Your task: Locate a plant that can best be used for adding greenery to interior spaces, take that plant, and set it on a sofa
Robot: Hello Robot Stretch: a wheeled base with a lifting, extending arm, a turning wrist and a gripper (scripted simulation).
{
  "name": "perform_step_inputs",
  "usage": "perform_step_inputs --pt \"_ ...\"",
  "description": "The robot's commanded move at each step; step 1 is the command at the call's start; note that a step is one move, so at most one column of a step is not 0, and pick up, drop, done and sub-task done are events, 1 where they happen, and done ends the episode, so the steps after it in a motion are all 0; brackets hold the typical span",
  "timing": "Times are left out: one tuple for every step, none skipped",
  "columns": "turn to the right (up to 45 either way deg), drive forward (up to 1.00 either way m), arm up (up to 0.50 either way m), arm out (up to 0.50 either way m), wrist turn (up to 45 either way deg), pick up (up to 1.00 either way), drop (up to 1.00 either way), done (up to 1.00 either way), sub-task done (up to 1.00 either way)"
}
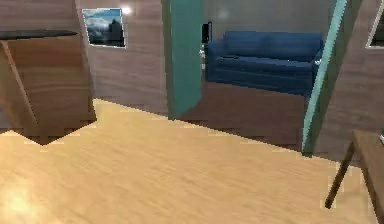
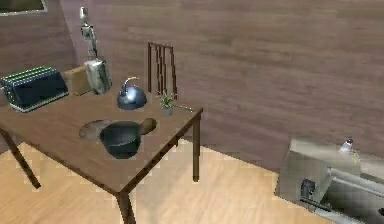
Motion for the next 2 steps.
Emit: perform_step_inputs --pt "45.0 0.0 0.0 0.0 0.0 0.0 0.0 0.0 0.0" --pt "45.0 0.0 0.0 0.0 0.0 0.0 0.0 0.0 0.0"
